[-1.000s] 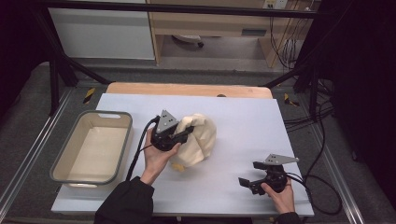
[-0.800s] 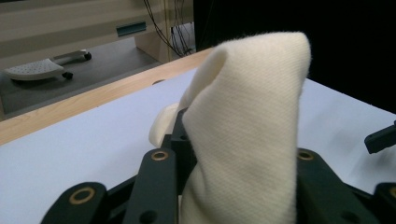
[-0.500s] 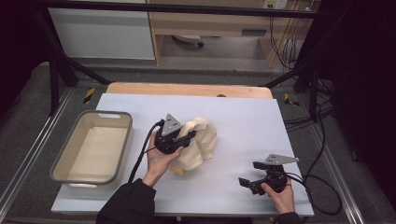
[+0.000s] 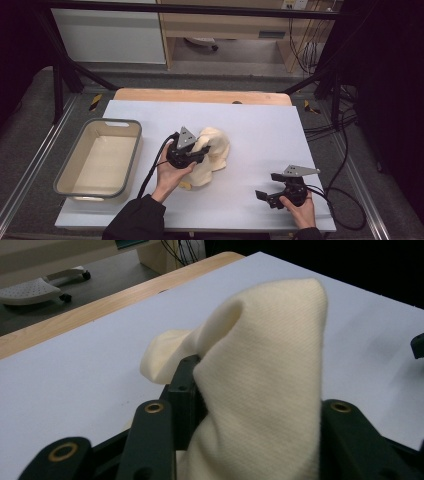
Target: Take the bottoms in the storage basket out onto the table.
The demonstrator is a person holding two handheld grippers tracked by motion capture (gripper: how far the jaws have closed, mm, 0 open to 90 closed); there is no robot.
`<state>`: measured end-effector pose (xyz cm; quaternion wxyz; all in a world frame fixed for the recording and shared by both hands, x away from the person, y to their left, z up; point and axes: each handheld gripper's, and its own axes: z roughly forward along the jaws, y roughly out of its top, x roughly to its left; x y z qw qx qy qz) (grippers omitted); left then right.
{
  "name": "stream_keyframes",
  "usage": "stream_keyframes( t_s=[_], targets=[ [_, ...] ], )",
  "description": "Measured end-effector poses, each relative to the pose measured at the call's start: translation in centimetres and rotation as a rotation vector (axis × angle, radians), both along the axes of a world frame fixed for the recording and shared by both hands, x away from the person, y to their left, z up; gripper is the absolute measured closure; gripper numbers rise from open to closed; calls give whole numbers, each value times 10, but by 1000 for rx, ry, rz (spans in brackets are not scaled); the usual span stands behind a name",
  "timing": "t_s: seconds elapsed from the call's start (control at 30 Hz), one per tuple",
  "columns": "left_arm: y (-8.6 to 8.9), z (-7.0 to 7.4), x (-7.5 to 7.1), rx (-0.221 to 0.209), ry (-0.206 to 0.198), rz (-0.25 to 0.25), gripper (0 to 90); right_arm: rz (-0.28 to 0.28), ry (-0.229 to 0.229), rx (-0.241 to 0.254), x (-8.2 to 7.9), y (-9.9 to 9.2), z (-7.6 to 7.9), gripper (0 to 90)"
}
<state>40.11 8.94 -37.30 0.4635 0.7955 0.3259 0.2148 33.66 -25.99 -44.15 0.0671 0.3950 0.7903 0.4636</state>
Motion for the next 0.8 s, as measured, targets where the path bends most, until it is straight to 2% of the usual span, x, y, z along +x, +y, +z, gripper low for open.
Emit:
stream_keyframes(
  t_s=[0.37,0.8],
  targets=[
    [1,-2,2,19,25,-2,473,0,0,1,0,0,0,5],
    [6,0,3,23,55,-8,284,0,1,1,0,0,0,5]
  ],
)
